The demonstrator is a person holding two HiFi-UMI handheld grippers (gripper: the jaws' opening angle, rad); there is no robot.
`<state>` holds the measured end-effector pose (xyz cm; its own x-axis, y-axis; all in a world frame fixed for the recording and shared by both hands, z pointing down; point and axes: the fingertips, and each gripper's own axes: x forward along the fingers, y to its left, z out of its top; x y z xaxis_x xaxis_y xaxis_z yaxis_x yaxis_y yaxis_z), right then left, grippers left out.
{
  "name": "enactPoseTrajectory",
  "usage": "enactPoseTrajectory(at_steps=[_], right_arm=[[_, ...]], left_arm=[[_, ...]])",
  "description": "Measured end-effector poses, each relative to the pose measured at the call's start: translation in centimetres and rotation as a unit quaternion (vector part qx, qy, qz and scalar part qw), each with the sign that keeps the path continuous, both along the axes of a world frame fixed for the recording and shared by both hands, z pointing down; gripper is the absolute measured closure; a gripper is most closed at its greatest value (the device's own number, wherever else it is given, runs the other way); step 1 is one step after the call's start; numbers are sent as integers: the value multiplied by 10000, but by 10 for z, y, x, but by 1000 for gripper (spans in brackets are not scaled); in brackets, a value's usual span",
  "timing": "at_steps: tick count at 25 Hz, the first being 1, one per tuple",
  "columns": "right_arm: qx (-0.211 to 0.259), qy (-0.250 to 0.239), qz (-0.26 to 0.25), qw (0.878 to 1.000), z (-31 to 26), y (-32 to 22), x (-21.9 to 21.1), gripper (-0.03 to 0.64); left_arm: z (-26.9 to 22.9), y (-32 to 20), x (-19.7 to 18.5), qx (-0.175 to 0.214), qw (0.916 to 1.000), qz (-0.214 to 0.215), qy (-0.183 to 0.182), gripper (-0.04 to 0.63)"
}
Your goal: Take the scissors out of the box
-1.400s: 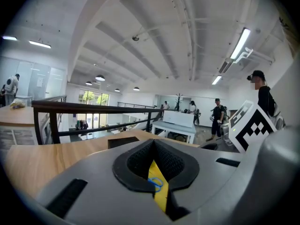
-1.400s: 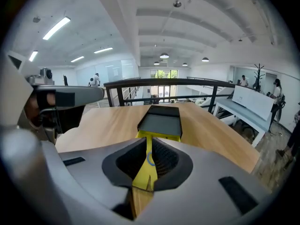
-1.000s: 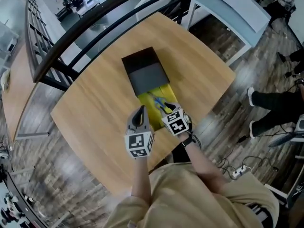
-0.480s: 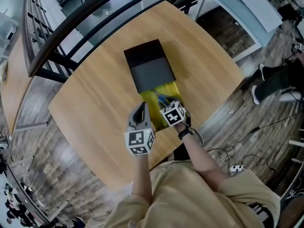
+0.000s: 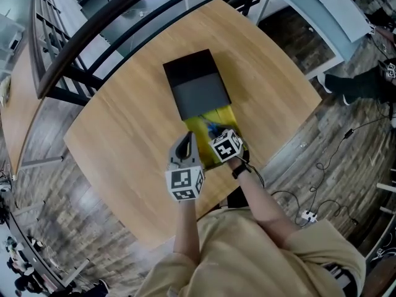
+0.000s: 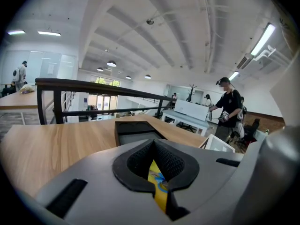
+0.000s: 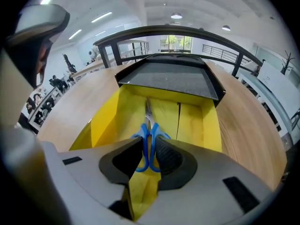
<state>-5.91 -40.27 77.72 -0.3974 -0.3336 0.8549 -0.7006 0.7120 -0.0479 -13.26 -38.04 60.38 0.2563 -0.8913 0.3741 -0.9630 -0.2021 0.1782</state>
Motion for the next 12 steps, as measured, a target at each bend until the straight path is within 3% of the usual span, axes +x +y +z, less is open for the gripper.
enactPoseTrajectory(at_steps=[12], right_arm=[[94,-509,520,9973,-39,21,7,531]], left_arm=[[-15,15,-4,91,9999,54,-56,584]])
